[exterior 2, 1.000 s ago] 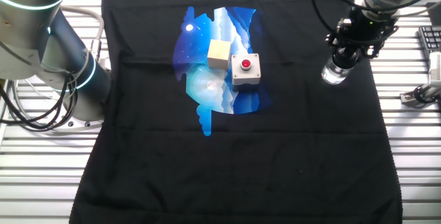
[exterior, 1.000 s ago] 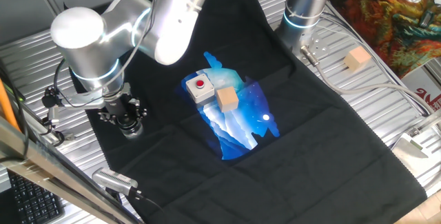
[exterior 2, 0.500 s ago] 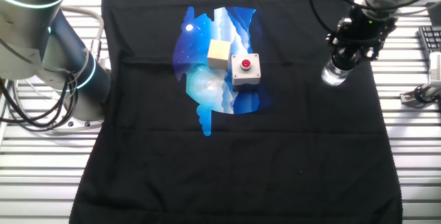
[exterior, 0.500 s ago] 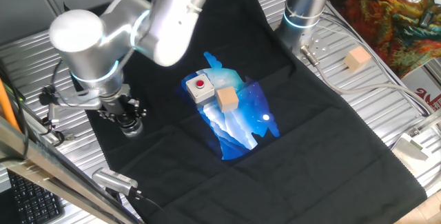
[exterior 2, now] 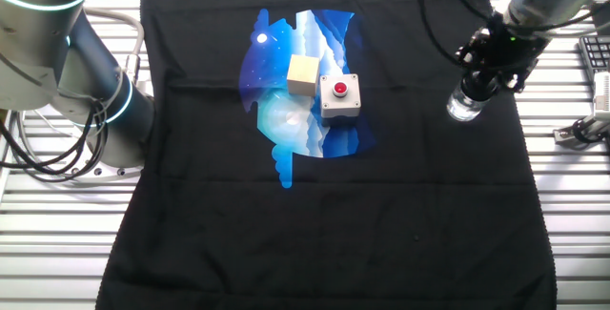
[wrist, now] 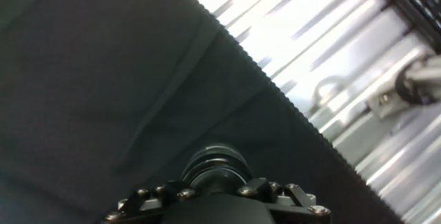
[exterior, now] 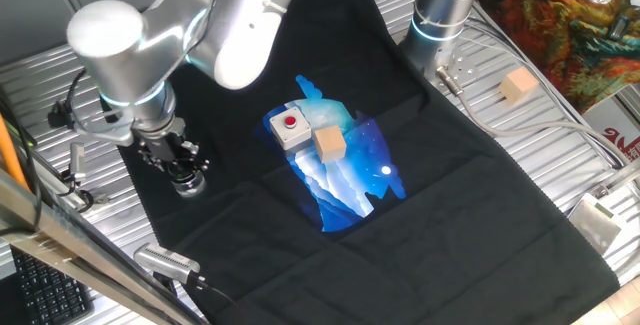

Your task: Screw the lid onto the jar

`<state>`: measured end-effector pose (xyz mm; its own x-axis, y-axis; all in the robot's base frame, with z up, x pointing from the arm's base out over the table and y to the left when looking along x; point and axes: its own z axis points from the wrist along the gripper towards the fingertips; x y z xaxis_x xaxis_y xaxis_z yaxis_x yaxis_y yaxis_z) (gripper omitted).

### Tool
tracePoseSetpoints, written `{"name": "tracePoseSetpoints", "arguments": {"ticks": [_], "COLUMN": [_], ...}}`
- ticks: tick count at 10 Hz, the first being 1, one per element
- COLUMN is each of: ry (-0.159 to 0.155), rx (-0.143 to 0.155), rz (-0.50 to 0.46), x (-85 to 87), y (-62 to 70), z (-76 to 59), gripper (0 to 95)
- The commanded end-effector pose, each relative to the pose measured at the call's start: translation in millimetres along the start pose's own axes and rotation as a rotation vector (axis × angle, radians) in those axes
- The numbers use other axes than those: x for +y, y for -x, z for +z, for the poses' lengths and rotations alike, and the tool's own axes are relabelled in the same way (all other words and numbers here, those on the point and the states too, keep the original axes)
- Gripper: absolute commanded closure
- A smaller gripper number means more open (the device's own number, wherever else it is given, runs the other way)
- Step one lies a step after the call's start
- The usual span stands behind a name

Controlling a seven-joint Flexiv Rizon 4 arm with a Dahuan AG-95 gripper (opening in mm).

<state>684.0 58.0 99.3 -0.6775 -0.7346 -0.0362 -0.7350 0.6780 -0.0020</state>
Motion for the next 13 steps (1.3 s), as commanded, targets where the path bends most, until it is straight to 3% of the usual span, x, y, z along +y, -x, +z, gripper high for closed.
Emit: {"name": "tracePoseSetpoints", "arguments": {"ticks": [1,5,9,13], "ry": [0.007,0.018,0.006,0.023], "rx": [-0.003,0.002,0.003,-0.004], "rz": [0.158,0.37,0.575,0.712], "x": [-2.0,-2.5,-3.1,-4.3], "y": [1.6,1.4,0.9,-0.6], "z": [0.4,-0.3,-0.2,0.3], "gripper": [95.0,95.0,95.0,95.0]}}
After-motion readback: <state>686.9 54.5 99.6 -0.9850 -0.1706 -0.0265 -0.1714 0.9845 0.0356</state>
